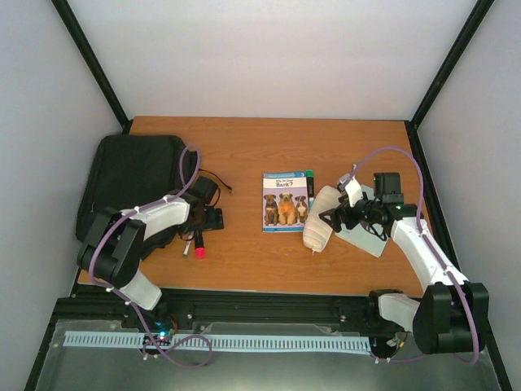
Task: Pack the student bag
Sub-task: Adjust the stationery at the center of the board.
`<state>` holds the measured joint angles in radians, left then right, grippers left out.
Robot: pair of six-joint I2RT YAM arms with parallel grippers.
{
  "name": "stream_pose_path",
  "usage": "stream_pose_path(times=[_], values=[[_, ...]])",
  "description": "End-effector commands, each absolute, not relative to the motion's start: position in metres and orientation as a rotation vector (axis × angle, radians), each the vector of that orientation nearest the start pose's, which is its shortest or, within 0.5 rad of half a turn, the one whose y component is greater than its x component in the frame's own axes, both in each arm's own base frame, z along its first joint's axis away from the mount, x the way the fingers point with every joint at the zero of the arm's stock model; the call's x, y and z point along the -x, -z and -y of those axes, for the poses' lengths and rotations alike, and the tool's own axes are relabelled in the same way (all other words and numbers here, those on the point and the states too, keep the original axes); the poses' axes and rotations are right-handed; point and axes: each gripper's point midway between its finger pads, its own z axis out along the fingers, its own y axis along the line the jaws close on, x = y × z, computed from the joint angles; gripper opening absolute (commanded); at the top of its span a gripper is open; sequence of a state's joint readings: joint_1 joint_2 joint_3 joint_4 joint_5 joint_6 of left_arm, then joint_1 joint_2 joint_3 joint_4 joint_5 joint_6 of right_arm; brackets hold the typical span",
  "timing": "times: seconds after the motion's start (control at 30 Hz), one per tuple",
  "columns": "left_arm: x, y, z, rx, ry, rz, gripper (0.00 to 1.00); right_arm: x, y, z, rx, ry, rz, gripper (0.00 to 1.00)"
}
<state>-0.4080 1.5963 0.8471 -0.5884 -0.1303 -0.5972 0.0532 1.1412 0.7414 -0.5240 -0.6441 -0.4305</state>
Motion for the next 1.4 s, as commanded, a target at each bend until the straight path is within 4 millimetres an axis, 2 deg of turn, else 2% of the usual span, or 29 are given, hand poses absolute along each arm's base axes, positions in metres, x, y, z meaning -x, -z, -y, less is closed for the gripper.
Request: stream_pose_path(times=[0.0,0.2,0.37,0.67,0.9,1.0,1.13,1.23,1.37], values=[[-0.266,-0.009,0.129,0.187,0.127,-2.907,1.0,-0.285,-0.155,-0.125,0.848,-0.634,-2.156,1.0],[-0.256,-0.009,0.154,0.096,0.236,-2.912,0.99,-0.284,-0.154,-0.125,0.849,-0.641,-2.163,1.0],[-0.245,-0.005,0.166,0.057,0.285,-2.931,0.98,-0.284,-0.154,-0.125,0.85,-0.639,-2.163,1.0],[-0.218,-0.002,0.19,-0.082,0.313,-2.967,0.95,-0.284,-0.153,-0.126,0.85,-0.647,-2.167,1.0],[-0.204,-0.006,0.195,-0.116,0.305,-2.987,0.94,-0.284,-0.153,-0.125,0.85,-0.642,-2.167,1.0],[-0.209,-0.017,0.191,-0.123,0.263,-2.962,0.94,-0.284,-0.153,-0.125,0.85,-0.646,-2.168,1.0],[-0.244,-0.062,0.184,-0.105,0.139,-2.813,0.97,-0.284,-0.153,-0.126,0.853,-0.648,-2.165,1.0],[-0.273,-0.097,0.16,0.0,-0.008,-2.731,0.96,-0.283,-0.154,-0.127,0.853,-0.653,-2.165,1.0],[-0.31,-0.131,0.114,0.17,-0.198,-2.643,0.91,-0.282,-0.156,-0.127,0.857,-0.653,-2.158,1.0]])
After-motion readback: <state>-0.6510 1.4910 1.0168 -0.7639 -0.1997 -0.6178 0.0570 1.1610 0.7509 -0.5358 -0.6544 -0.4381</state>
